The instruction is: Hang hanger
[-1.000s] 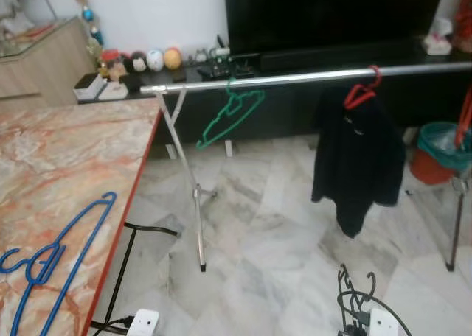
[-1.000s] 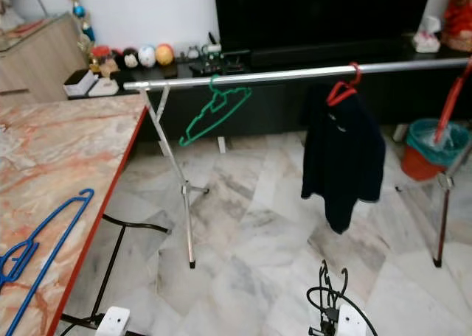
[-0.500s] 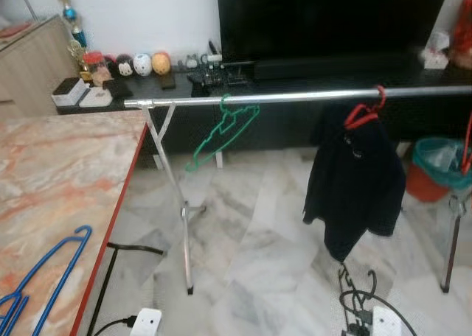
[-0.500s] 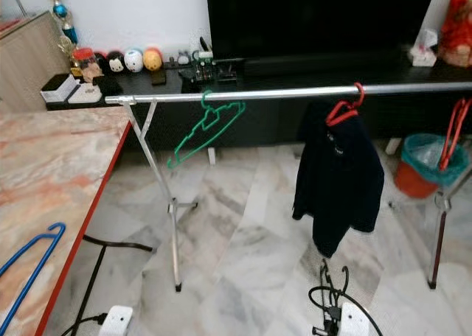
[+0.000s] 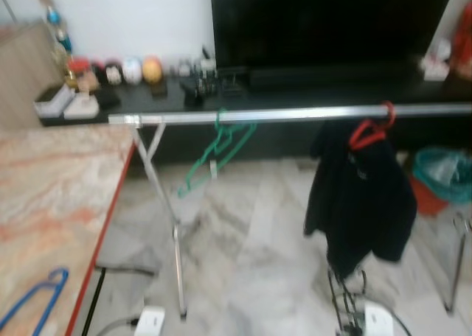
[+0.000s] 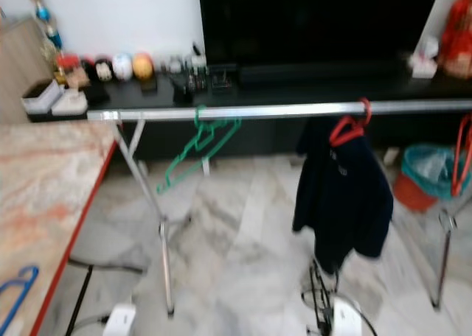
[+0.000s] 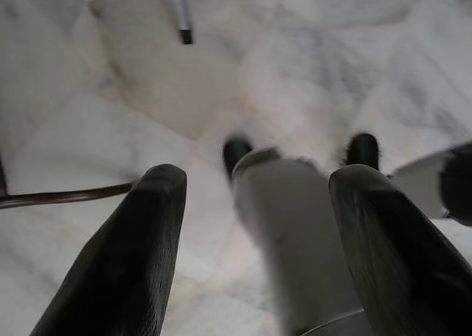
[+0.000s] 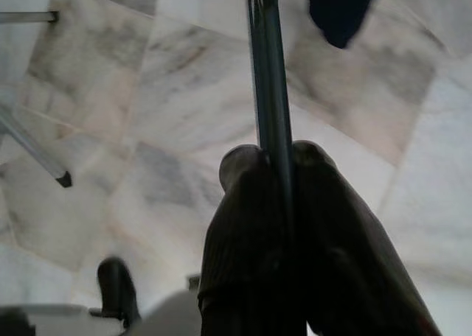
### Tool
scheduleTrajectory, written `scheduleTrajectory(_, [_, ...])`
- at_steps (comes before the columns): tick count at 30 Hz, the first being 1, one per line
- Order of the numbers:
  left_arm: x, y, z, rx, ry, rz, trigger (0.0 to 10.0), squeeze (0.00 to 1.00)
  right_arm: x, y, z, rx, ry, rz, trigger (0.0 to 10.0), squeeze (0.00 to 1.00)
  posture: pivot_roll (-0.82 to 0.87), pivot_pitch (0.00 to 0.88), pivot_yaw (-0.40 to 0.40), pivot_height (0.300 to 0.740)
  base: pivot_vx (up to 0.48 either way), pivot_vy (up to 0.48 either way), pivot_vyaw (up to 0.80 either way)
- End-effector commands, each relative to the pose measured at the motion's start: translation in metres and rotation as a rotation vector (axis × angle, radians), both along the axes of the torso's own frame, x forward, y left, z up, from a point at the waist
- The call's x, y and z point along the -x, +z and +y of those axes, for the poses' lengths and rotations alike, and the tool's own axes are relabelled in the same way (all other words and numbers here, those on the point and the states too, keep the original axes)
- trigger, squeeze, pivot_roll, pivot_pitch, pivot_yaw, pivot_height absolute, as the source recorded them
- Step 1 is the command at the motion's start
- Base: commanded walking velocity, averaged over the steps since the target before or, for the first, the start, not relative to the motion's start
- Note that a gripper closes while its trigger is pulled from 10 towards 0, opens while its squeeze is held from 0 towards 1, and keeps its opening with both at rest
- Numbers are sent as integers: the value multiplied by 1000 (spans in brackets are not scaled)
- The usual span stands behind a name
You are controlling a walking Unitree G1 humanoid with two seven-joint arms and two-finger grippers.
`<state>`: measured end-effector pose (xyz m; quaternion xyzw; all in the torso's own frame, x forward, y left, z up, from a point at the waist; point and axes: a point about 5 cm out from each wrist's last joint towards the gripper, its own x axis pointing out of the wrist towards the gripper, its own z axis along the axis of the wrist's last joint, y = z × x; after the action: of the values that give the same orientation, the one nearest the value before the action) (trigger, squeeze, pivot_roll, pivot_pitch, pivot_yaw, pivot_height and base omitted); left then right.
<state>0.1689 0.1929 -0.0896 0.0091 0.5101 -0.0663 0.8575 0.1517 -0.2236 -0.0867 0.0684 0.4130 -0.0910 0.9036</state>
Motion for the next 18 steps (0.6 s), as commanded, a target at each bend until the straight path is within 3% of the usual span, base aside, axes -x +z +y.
scheduleTrajectory(1, [2, 0, 7, -23, -4, 11, 10000, 0, 1, -3, 9, -18, 17, 15, 10000, 0, -81, 0, 31, 740, 311, 0, 0])
scheduleTrajectory(18, [3, 0, 11, -27, -22, 17, 10000, 0, 12, -8, 14, -7, 11, 61, 10000, 0, -84, 0, 45, 740, 310, 0, 0])
